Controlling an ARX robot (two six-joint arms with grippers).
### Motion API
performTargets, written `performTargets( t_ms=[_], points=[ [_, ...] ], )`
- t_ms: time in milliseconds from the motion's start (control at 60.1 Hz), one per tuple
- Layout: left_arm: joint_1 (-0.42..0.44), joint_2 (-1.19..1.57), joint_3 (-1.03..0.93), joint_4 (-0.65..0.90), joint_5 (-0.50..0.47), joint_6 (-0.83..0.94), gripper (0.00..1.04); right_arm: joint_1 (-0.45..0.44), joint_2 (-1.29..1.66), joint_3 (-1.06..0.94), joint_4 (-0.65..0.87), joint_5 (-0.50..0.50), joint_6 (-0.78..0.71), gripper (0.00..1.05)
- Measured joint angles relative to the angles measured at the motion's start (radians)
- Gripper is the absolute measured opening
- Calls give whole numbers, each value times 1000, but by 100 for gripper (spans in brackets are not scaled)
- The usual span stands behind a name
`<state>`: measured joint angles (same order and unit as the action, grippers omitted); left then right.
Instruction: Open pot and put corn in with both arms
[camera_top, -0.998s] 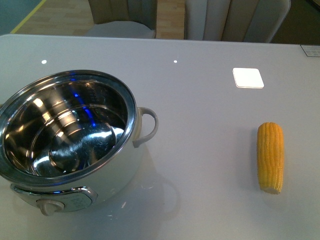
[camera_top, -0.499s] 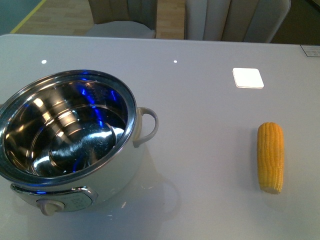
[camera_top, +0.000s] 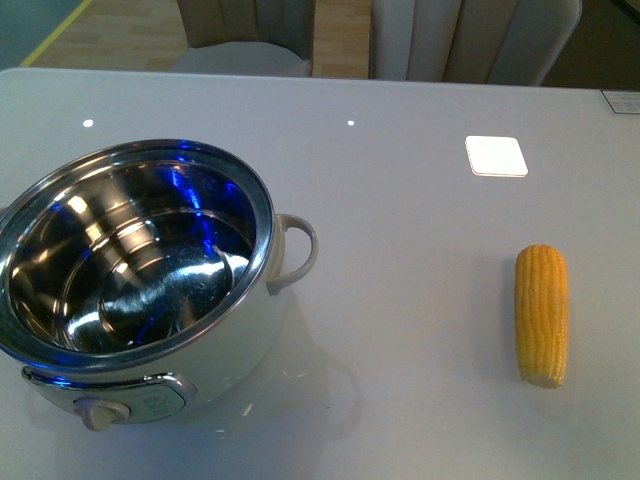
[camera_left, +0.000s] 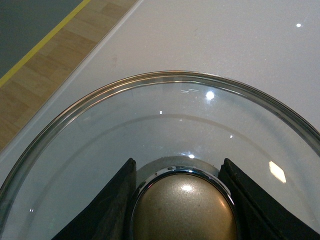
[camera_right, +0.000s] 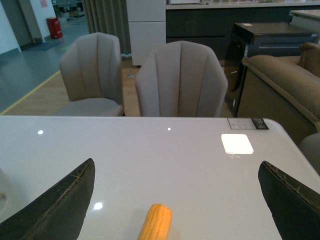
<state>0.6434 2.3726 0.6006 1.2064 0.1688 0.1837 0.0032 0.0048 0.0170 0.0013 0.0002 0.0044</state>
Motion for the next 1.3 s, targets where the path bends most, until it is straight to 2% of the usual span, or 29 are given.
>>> performTargets(
  t_ms=[316,932,948,1081,1164,1214,1297],
  points=[
    [-66,100,154,-27,-27,-40,44,0,0,0,0,0,0,96],
    [-80,174,214,11,-55,-62,44,0,0,0,0,0,0,96],
    [-80,174,214,11,-56,-64,46,0,0,0,0,0,0,96],
    [-77,171,206,13,-77,-62,78,0,0,0,0,0,0,96],
    [-74,146,184,10,-83,-71,94,0,0,0,0,0,0,96],
    [-72,125,171,5,-83,-76,99,0,0,0,0,0,0,96],
    [-70,66,145,-11,-81,-90,97,0,0,0,0,0,0,96]
  ],
)
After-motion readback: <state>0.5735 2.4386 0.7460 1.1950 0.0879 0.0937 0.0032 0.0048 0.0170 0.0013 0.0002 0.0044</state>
